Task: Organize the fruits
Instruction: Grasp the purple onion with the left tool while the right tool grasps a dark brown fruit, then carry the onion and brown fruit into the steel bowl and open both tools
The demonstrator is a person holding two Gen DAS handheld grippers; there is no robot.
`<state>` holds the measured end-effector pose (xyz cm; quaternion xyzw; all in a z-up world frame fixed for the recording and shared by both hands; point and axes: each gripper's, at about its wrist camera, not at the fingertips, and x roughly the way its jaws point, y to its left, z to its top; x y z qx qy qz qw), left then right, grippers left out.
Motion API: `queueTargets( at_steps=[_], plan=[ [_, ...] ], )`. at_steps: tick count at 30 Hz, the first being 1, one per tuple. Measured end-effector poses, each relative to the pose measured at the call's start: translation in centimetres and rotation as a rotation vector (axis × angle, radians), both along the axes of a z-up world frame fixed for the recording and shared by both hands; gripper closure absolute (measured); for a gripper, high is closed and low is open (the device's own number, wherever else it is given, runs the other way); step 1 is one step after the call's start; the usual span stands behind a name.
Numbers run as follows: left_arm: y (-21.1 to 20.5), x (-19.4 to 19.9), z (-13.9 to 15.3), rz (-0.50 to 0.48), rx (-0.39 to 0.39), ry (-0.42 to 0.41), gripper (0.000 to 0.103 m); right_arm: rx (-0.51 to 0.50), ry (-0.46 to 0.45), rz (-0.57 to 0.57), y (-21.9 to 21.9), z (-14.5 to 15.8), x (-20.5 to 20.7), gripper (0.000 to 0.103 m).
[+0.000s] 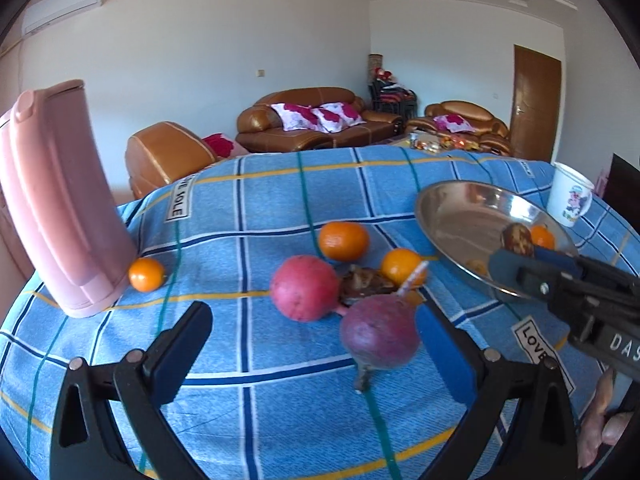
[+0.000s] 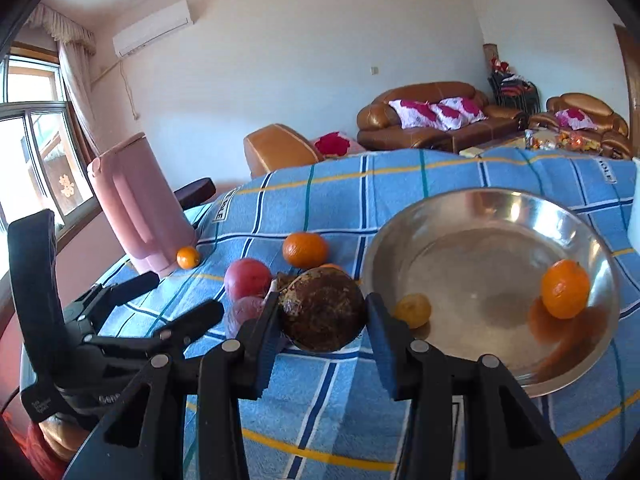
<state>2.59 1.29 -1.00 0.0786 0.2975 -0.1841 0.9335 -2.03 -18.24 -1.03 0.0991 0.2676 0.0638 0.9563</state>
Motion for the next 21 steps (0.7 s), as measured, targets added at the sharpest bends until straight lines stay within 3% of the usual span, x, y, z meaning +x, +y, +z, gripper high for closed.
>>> queueTargets(
  at_steps=[3, 5, 8, 10, 12, 17, 21],
  plan=[
    [-2.5, 0.1, -0.5, -0.047, 0.048, 0.014, 0.0, 0.0, -0.004, -0.019, -0.3, 0.3, 0.3, 0.059],
    [-4.1, 0.9, -1.2, -0.067, 0.095, 0.062, 0.008, 0.013, 0.004, -0.018, -0.9, 0.2, 0.3, 0.059],
    [-5.4, 1.8, -2.3, -0.067, 0.125, 0.131, 0.024, 0.019, 0.011, -0.022, -1.1, 0.2, 0.5, 0.059],
    [-5.6, 2.4, -2.8, -0.053, 0.13, 0.167, 0.04, 0.023, 0.017, -0.017, -1.1, 0.1, 0.6, 0.059],
    [-5.6, 2.8, -3.1, -0.049, 0.13, 0.191, 0.046, 0.017, 0.024, -0.012, -0.9, -0.1, 0.7, 0.059],
    [-5.4, 2.3, -2.9, 0.002, 0.144, 0.154, 0.047, -0.021, 0.013, -0.018, -0.4, 0.0, 0.6, 0.059],
    [-3.6, 1.2, -1.5, 0.07, 0.079, 0.059, 0.047, -0.046, -0.02, -0.039, -0.3, 0.4, 0.2, 0.059]
  ],
)
